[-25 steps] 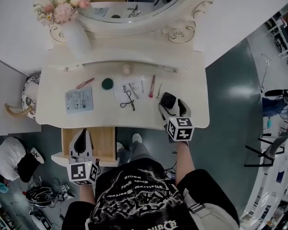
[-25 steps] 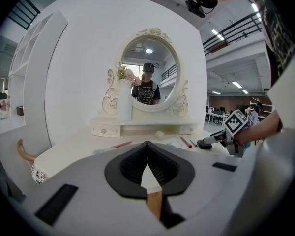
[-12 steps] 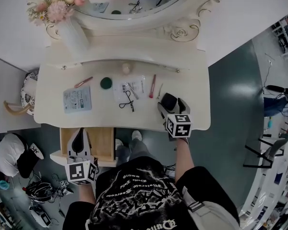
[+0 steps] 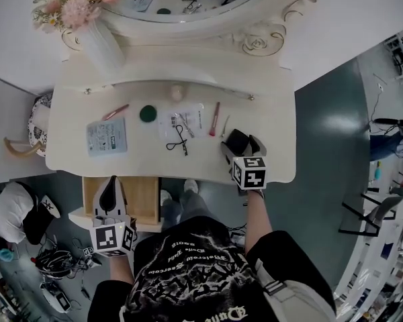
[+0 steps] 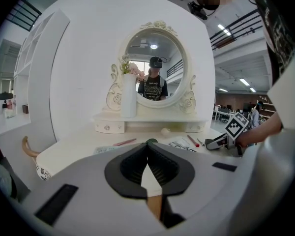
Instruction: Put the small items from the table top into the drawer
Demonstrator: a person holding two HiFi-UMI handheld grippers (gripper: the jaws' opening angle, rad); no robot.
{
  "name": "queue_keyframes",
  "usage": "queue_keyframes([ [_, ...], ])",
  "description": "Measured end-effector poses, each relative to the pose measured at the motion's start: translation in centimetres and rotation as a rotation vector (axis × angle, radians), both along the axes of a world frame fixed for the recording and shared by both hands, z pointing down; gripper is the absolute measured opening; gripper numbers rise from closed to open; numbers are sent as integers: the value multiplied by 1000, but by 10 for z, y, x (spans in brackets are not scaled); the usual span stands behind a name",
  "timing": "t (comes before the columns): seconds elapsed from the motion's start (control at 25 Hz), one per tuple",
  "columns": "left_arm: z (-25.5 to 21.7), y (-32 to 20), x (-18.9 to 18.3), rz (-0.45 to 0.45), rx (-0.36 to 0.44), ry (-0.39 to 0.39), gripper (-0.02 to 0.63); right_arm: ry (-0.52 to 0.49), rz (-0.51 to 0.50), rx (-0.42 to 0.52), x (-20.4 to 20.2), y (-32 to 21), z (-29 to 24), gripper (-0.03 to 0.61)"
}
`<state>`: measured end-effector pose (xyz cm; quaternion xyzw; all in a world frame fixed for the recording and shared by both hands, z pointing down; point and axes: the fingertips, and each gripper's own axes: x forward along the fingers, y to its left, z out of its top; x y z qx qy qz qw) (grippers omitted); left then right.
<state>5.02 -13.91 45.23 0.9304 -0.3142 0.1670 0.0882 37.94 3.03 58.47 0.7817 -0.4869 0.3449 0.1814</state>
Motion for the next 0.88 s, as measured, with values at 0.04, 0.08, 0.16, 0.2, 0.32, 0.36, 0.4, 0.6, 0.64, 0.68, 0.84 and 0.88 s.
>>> queue_keyframes([
  [0.04, 1, 0, 1, 0, -1, -1, 15, -1, 3, -2, 1, 1, 0, 402],
  [0.08, 1, 0, 2, 1, -2, -2, 15, -2, 4, -4, 2, 1, 0, 401],
  [0.16, 1, 0, 3, 4, -1, -4, 15, -6, 1, -11, 3, 0, 0, 399],
  [0.2, 1, 0, 4, 6, -1, -4, 15, -6, -3, -12, 3, 1, 0, 397],
  [0.32, 1, 1, 6, 9, 1, -3, 15, 1, -9, -6, 3, 2, 0, 391],
  [0.36, 1, 1, 6, 9, 2, -4, 15, 6, -9, -2, 3, 2, -1, 390],
  [0.4, 0, 1, 5, 7, 2, -5, 15, 13, -7, 2, 4, 2, -1, 388],
  [0.6, -3, 1, 0, -11, 0, -10, 15, 52, -20, 19, 3, 2, -4, 377],
  [0.64, -3, 1, -2, -15, 2, -11, 15, 59, -23, 27, 2, 2, -5, 377],
  [0.68, -3, 1, -4, -19, 3, -11, 15, 63, -22, 38, 2, 2, -7, 376],
  [0.84, -4, 3, -7, -28, 2, -9, 15, 76, -3, 100, 3, 3, -18, 373],
  [0.88, -4, 5, -7, -28, 2, -9, 15, 82, -4, 111, 3, 3, -22, 373],
])
